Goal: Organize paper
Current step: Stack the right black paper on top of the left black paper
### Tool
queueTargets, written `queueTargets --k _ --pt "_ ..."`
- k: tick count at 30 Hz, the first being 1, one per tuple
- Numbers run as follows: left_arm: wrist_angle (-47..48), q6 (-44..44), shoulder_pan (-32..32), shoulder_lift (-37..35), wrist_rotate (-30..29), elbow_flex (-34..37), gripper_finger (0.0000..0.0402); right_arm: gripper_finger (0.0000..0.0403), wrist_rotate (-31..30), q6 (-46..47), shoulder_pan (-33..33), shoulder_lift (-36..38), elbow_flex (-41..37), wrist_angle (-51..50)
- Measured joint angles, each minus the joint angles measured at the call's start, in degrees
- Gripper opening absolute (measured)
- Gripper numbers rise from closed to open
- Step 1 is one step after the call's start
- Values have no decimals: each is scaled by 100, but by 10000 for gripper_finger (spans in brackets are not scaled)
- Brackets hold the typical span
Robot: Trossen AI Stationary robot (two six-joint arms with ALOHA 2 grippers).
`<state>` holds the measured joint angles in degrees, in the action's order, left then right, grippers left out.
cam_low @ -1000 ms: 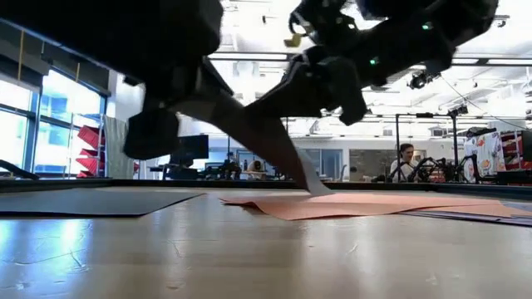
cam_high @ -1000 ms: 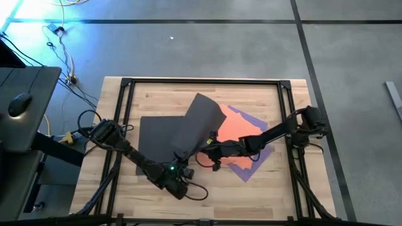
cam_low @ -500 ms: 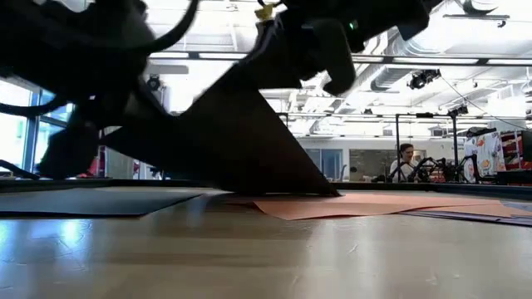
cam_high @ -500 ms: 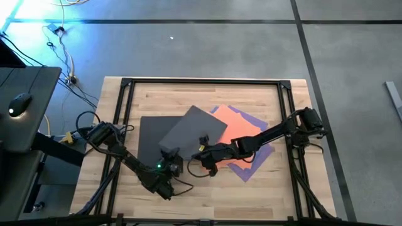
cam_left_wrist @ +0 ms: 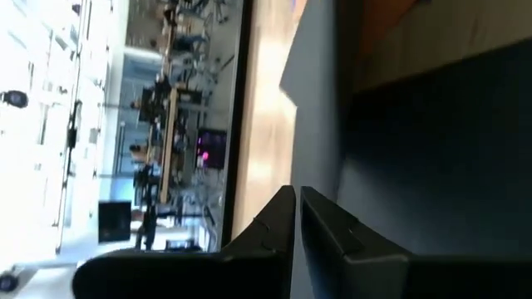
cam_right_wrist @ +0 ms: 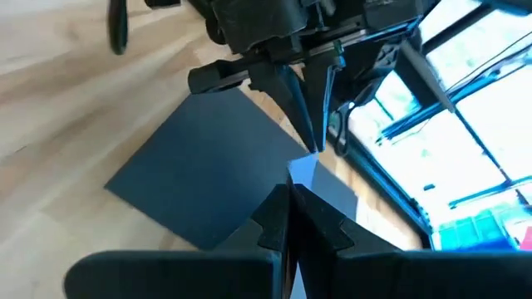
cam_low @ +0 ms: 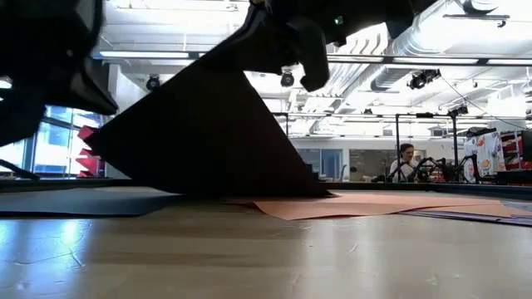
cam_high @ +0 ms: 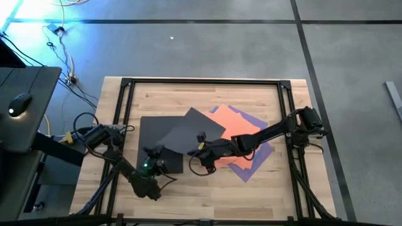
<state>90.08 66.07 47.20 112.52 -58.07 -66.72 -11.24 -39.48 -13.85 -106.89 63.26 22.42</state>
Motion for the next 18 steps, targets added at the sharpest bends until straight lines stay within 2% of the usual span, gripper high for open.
queueTargets --k 4,8,14,18 --pt "-17 -68 169 6 440 -68 0 0 122 -9 50 -143 8 353" --pt "-11 22 294 32 888 -94 0 0 253 -178 25 -662 207 695" --pt "1 102 521 32 1502 -173 0 0 182 -768 -125 -1697 1245 660" --pt "0 -85 653 31 1719 -429 0 0 227 -1312 -220 -2375 2191 225"
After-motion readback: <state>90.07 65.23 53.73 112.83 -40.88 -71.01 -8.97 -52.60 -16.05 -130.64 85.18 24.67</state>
